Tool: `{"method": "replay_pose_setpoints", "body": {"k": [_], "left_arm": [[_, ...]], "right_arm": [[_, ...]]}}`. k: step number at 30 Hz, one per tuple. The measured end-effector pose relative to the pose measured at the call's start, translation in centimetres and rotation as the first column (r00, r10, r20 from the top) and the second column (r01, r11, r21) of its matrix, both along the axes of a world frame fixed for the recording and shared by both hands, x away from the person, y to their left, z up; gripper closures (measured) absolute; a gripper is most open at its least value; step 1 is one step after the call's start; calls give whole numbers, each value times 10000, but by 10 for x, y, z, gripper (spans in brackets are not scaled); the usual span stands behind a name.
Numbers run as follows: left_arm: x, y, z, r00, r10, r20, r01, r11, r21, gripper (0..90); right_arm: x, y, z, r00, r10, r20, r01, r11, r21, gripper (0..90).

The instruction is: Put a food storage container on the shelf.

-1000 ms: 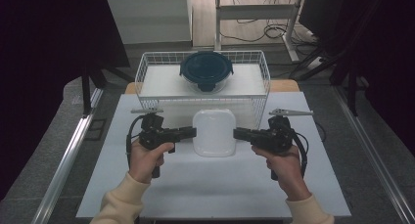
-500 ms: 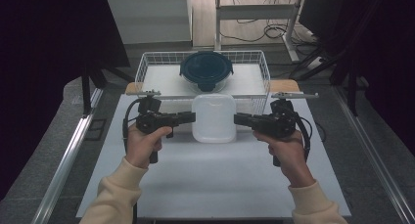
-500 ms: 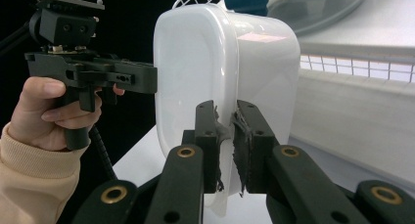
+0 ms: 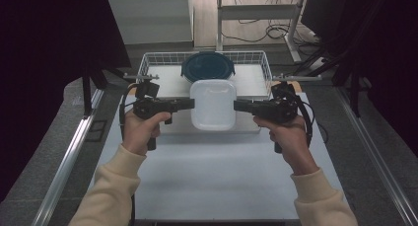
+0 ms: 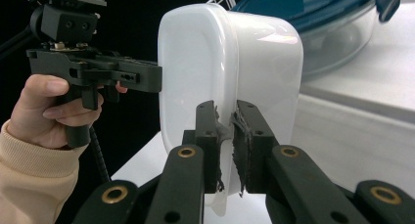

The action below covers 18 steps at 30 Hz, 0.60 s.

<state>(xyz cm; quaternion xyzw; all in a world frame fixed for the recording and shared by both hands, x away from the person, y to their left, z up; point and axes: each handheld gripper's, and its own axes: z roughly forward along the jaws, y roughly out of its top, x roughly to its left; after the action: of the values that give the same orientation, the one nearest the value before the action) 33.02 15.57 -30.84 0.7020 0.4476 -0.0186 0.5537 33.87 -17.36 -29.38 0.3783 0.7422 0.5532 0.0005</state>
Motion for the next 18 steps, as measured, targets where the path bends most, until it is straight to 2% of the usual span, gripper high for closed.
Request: {"method": "replay_pose_setpoints", "body": {"k": [10, 18], "left_arm": [[17, 1, 30, 9994, -12, 334, 5, 9998, 209, 777], [29, 0, 52, 9990, 110, 434, -125, 9993, 355, 776]], "right_arm": [[15, 2, 29, 9996, 26, 265, -24, 10000, -69, 806], [30, 3, 48, 9998, -49, 198, 48, 10000, 60, 807]]}}
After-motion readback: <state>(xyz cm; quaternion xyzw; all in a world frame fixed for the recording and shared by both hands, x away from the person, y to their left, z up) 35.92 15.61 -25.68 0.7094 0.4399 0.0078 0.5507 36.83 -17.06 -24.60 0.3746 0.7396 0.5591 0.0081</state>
